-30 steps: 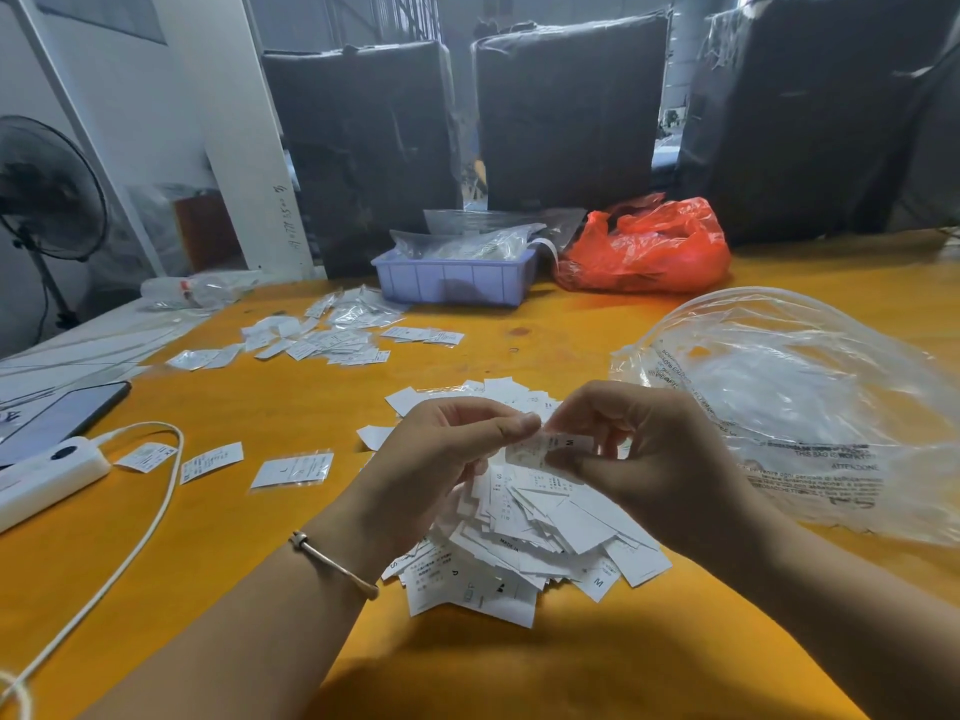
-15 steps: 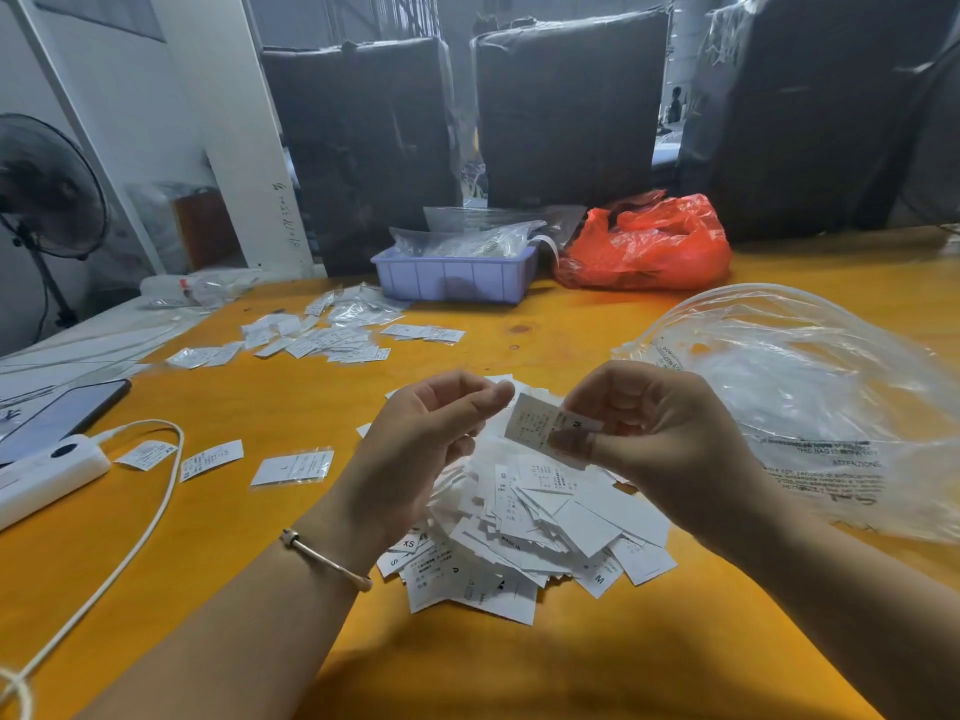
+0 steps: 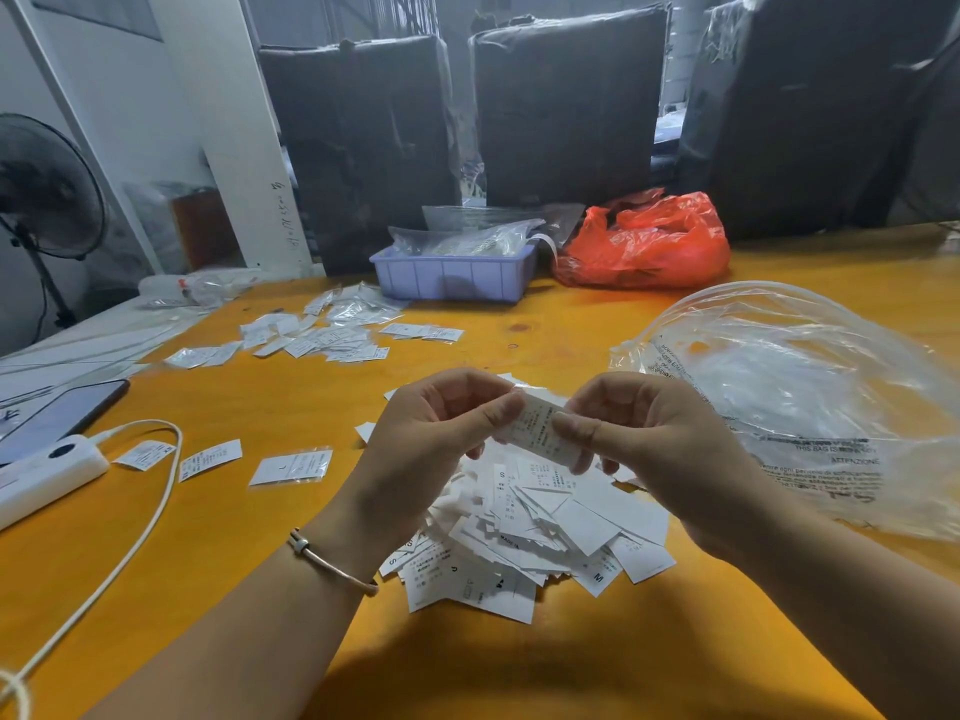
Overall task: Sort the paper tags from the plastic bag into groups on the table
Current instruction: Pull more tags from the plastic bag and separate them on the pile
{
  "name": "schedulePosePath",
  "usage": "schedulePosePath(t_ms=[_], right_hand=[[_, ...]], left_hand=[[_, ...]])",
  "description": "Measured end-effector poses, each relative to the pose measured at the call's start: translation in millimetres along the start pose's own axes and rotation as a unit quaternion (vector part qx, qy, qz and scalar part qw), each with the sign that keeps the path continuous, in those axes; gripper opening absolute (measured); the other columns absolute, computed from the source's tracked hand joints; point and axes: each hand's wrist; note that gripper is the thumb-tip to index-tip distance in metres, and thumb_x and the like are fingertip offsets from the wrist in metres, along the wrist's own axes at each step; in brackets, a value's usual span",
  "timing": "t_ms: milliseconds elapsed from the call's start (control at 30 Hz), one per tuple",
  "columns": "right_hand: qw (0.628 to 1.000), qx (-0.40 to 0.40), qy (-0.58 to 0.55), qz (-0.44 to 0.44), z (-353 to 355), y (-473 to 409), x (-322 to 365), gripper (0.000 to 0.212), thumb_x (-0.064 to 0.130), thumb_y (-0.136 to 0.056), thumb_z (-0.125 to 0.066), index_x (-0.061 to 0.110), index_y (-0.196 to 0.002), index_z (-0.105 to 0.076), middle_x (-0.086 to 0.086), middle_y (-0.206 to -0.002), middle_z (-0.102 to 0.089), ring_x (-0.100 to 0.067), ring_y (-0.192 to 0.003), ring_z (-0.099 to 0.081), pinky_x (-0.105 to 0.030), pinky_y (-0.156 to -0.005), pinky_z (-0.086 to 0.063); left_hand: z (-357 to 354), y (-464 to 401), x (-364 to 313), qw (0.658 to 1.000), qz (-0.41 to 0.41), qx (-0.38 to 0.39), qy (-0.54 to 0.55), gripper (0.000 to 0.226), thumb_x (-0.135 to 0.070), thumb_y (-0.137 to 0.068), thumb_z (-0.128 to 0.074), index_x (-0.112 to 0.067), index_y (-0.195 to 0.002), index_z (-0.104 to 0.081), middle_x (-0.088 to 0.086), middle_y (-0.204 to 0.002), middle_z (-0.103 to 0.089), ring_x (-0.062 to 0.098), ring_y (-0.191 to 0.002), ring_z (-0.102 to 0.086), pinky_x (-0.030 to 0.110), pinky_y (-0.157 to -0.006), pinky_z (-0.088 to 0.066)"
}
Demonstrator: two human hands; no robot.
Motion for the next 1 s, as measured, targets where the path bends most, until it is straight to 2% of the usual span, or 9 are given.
schedulePosePath(t_ms=[167, 333, 467, 567, 767, 900, 967, 1000], right_hand=[[0.999, 0.023, 0.015, -0.026, 0.1, 0.8, 0.5, 0.015, 0.010, -0.083, -0.070, -0.002, -0.075, -0.066, -0.008, -0.065, -0.071, -0.008, -0.054, -0.058, -0.015, -0.050, -0.040], [0.999, 0.018, -0.015, -0.035, 3.2, -0.2, 1.5, 0.012, 0.014, -0.081, -0.069, 0.005, -0.073, -0.066, -0.009, -0.069, -0.071, -0.012, -0.059, -0.059, -0.019, -0.054, -0.041], [0.996, 0.043, -0.044, -0.060, 4.6, -0.3, 2.8, 0.022, 0.026, -0.073, -0.070, 0.004, -0.077, -0.067, -0.010, -0.073, -0.072, -0.012, -0.061, -0.059, -0.021, -0.056, -0.042], [0.995, 0.056, -0.050, -0.065, 4.2, 0.7, 3.6, 0.021, 0.025, -0.072, -0.070, 0.005, -0.073, -0.067, -0.013, -0.075, -0.072, -0.012, -0.059, -0.059, -0.017, -0.054, -0.042], [0.993, 0.074, -0.043, -0.084, 5.3, 0.3, 4.3, 0.017, 0.027, -0.072, -0.071, 0.013, -0.065, -0.066, -0.015, -0.076, -0.072, -0.011, -0.060, -0.060, -0.018, -0.055, -0.042], [0.988, 0.097, -0.062, -0.102, 6.0, -0.1, 4.7, 0.018, 0.022, -0.070, -0.076, 0.011, -0.063, -0.065, -0.019, -0.075, -0.068, -0.012, -0.061, -0.060, -0.015, -0.051, -0.043], [0.987, 0.104, -0.068, -0.107, 6.3, -0.6, 5.0, 0.016, 0.018, -0.068, -0.076, 0.008, -0.063, -0.064, -0.020, -0.072, -0.065, -0.012, -0.059, -0.058, -0.016, -0.050, -0.043], [0.986, 0.104, -0.072, -0.108, 6.7, -0.8, 4.9, 0.017, 0.013, -0.067, -0.079, 0.008, -0.062, -0.063, -0.018, -0.070, -0.064, -0.012, -0.058, -0.056, -0.016, -0.050, -0.042]], left_hand=[[-1.2, -0.8, 2.2, 0.998, -0.028, -0.059, 0.004, 0.009, -0.028, -0.075, -0.072, -0.019, -0.074, -0.074, -0.002, -0.068, -0.066, 0.006, -0.059, -0.048, 0.017, -0.055, -0.040], [7.5, -1.7, -2.6, 0.994, -0.019, -0.087, 0.068, 0.008, -0.030, -0.079, -0.074, -0.026, -0.072, -0.072, -0.002, -0.075, -0.066, 0.009, -0.068, -0.056, 0.019, -0.059, -0.043], [8.3, -0.4, -3.0, 0.997, 0.027, -0.020, 0.075, 0.012, -0.025, -0.086, -0.066, -0.024, -0.091, -0.077, 0.002, -0.084, -0.068, 0.007, -0.070, -0.059, 0.018, -0.056, -0.043], [3.0, 0.9, -3.2, 0.995, 0.037, 0.032, 0.082, 0.019, -0.026, -0.087, -0.059, -0.022, -0.088, -0.078, 0.004, -0.079, -0.069, 0.010, -0.066, -0.059, 0.017, -0.054, -0.044], [6.1, 1.4, -0.8, 0.999, 0.013, 0.038, 0.036, 0.021, -0.018, -0.084, -0.059, -0.023, -0.078, -0.078, 0.003, -0.075, -0.071, 0.010, -0.062, -0.055, 0.016, -0.054, -0.042], [7.3, 3.4, -2.9, 0.999, -0.003, 0.051, -0.002, 0.017, -0.019, -0.078, -0.068, -0.027, -0.088, -0.078, -0.002, -0.082, -0.073, 0.007, -0.070, -0.057, 0.015, -0.054, -0.044], [7.4, 4.5, -5.9, 0.996, -0.020, 0.079, -0.047, 0.023, -0.024, -0.072, -0.075, -0.029, -0.095, -0.077, -0.002, -0.088, -0.073, 0.012, -0.079, -0.064, 0.022, -0.058, -0.051], [7.2, 5.5, -7.0, 0.992, -0.030, 0.088, -0.083, 0.026, -0.021, -0.071, -0.078, -0.028, -0.096, -0.076, 0.001, -0.090, -0.073, 0.017, -0.084, -0.067, 0.031, -0.060, -0.056]])
Point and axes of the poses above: each hand's wrist, its own y-axis away from the middle knuckle, its own z-axis out of the back of the hand, x = y × z
